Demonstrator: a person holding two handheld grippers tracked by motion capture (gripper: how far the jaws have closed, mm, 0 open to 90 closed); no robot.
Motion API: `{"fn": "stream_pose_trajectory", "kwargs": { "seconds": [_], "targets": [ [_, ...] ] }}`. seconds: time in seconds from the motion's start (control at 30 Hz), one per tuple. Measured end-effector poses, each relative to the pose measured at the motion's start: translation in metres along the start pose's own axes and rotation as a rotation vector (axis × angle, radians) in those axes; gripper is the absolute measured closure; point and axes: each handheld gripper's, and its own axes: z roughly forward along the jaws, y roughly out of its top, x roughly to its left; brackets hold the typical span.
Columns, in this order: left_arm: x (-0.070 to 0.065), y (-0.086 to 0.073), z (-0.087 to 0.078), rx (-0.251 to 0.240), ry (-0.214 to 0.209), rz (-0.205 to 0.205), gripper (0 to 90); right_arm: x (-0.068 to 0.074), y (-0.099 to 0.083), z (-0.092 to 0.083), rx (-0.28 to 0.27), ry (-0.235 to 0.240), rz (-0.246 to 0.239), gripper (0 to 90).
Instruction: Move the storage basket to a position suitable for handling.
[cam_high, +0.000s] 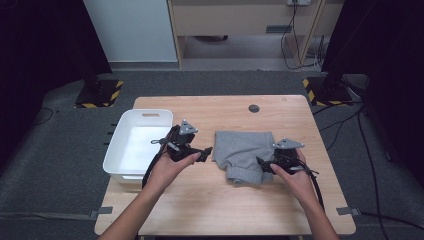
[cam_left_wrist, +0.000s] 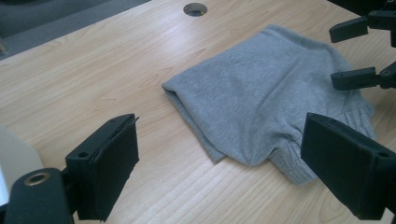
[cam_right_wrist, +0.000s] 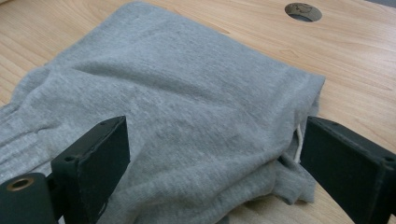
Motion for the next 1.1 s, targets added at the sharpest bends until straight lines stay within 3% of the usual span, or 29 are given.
{"fn": "stream_pose_trajectory", "kwargs": {
  "seconds": [0.7, 1.1],
  "targets": [
    [0.032, -0.009, -0.02, 0.008, 0.054, -0.034, 10.6, 0.005, 0.001, -0.003, -0.013, 0.007, 0.0, 8.5],
    [0.061, -0.019, -0.041, 0.016, 0.102, -0.055, 10.3, 0.007, 0.002, -0.005, -0.017, 0.021, -0.009, 7.6]
  ]
}}
